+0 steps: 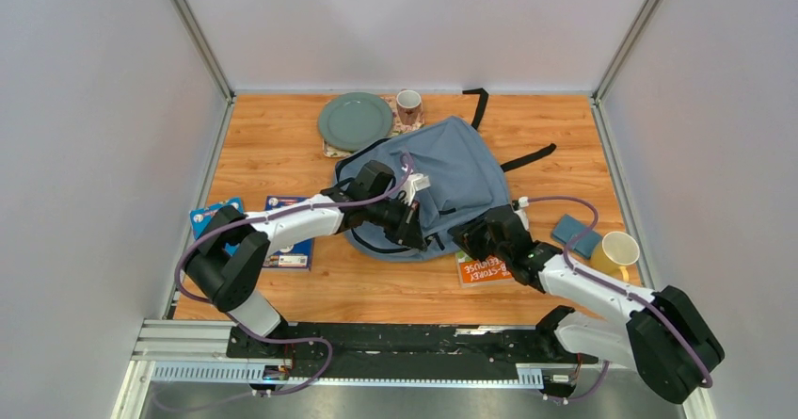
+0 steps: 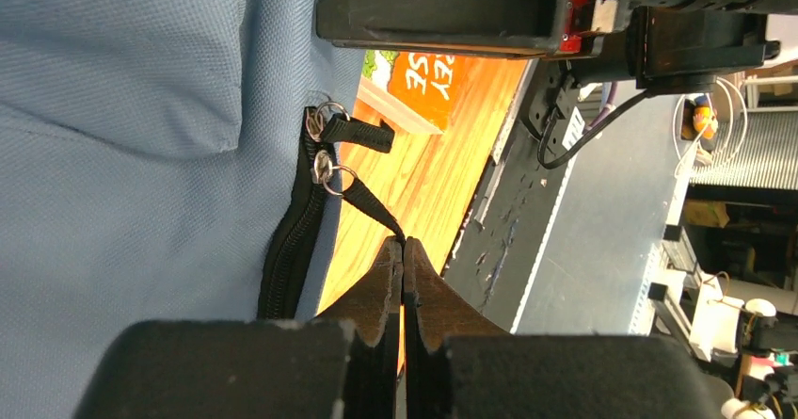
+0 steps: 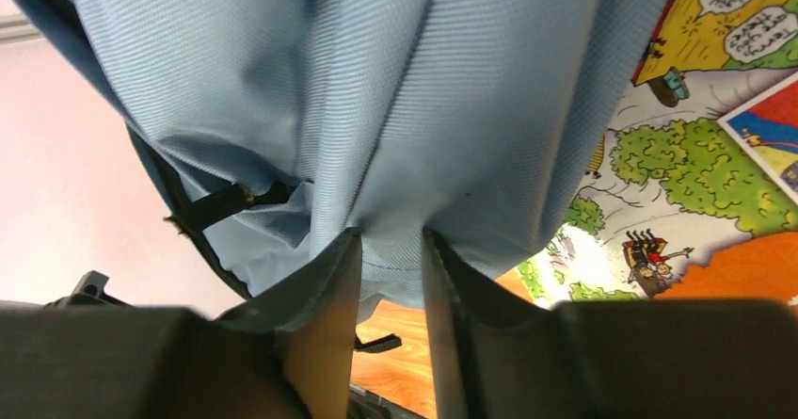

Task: Pack the student bag
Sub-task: Unzip the student bag at the center of the board.

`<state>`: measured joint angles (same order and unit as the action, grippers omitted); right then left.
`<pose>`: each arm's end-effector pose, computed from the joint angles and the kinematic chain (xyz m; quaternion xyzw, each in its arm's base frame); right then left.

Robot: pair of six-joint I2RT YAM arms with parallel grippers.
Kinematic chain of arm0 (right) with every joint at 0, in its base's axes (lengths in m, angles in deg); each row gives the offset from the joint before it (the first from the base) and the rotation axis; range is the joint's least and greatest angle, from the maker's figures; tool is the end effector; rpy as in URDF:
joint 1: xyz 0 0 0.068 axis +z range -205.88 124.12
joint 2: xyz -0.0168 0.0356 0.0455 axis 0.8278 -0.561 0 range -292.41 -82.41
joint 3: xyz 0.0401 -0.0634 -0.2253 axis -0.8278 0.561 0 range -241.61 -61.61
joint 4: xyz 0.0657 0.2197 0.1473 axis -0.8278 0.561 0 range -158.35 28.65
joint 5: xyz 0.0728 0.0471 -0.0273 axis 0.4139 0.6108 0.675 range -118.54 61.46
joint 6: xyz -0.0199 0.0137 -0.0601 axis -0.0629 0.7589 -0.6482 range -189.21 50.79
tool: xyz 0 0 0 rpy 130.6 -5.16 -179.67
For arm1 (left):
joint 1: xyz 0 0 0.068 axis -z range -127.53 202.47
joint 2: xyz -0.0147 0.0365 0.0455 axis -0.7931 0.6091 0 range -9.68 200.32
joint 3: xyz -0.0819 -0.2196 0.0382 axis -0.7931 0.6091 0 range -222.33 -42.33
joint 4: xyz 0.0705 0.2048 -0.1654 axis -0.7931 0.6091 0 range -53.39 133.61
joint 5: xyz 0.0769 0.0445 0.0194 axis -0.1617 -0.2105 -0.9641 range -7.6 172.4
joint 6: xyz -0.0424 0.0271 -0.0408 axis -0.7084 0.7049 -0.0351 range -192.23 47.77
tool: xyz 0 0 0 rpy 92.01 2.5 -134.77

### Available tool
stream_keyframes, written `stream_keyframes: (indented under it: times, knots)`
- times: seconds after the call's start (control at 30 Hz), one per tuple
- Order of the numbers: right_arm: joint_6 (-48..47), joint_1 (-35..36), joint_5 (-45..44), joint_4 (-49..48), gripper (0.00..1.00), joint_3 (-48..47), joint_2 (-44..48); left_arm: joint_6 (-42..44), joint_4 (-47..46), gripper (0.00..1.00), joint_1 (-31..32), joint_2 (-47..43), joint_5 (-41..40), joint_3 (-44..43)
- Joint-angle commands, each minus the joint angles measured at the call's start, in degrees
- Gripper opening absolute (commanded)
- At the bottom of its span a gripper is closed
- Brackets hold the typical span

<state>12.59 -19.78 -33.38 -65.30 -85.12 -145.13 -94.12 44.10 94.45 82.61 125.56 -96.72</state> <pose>0.2003 0.1409 0.1160 0.3705 0.8353 0.3265 0.2416 0.2345 -0.2574 0.1513 0.2875 0.8228 -0.4755 0.1196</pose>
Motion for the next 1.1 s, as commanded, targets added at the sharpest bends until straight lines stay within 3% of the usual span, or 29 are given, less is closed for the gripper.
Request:
stream_keyframes:
  times: [0.0,0.13,0.2,0.43,0.9,0.93,1.03,1.07]
  knots:
    - [1.7,2.5,-3.8,-3.2,0.54,1.4,4.6,-1.0,-0.9,0.00,0.1,-4.8,-1.3,1.1]
    - [4.3,6.3,-8.8,3.3,0.74,1.2,9.7,-2.2,-1.5,0.00,0.0,-5.6,-4.1,1.6]
    - [4.9,7.1,-10.1,3.8,0.78,1.5,11.2,-2.8,-2.1,0.00,0.1,-5.6,-4.0,1.5]
    - [8.4,7.4,-8.8,7.0,0.79,-0.9,6.5,-4.7,-4.2,0.00,0.1,-7.2,-3.0,1.5]
    - [8.0,8.7,-12.0,-11.0,0.81,3.6,3.2,-6.1,-6.5,0.00,0.0,-11.0,1.8,3.8]
    - [7.8,8.7,-11.9,-11.4,0.80,3.4,2.8,-6.1,-6.5,0.00,0.1,-11.2,1.8,4.3]
    - [8.1,8.9,-12.3,-14.1,0.59,4.2,1.8,-6.2,-6.5,0.00,0.1,-12.0,1.7,6.6]
    - [8.2,9.0,-12.6,-14.6,0.38,4.7,1.8,-6.2,-6.4,0.00,0.0,-12.8,1.4,7.3]
